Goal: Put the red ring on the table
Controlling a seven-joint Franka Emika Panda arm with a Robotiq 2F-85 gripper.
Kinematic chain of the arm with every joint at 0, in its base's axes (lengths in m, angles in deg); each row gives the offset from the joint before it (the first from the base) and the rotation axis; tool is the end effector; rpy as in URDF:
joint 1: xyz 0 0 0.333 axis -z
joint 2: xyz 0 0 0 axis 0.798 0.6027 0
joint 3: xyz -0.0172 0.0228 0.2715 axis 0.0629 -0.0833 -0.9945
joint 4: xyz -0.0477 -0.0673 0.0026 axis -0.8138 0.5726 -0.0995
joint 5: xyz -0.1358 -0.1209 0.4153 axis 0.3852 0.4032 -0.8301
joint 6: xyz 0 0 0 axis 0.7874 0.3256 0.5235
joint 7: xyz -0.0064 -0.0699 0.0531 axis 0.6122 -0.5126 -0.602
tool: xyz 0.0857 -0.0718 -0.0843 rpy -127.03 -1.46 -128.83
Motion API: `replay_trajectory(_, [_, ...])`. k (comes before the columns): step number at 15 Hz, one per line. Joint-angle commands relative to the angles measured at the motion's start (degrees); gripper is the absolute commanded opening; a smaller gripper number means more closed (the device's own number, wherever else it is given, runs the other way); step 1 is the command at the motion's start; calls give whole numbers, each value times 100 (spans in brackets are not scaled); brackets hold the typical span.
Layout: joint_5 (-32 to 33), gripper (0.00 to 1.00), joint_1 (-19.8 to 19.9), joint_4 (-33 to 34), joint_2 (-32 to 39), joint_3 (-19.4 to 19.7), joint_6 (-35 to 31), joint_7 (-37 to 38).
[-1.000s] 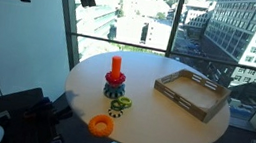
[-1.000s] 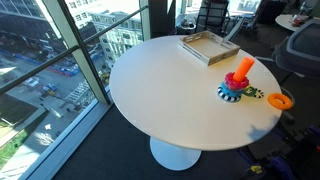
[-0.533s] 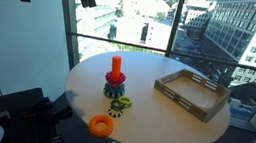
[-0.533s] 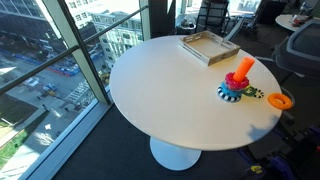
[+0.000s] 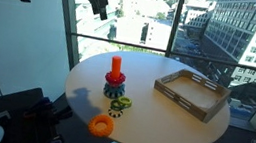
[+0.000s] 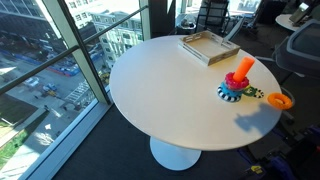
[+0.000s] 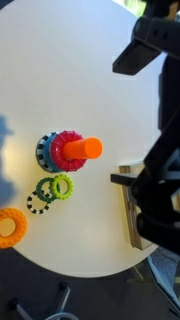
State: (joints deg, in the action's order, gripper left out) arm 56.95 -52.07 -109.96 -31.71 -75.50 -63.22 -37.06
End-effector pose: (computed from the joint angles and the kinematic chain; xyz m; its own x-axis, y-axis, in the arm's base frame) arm 0.4667 0.0204 0.4281 0.9590 -0.1634 0.2314 -0.1558 -0.9865 -0.0510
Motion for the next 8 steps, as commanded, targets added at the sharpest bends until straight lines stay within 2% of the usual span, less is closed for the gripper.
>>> replay_trajectory(1, [-392,100,-159,239,625,302,-196,-380])
replay_trajectory(4, [-563,100,-166,338,1034,412,-228,-546])
replay_trajectory(8, [-485,100,-92,437,1490,388,-294,-524])
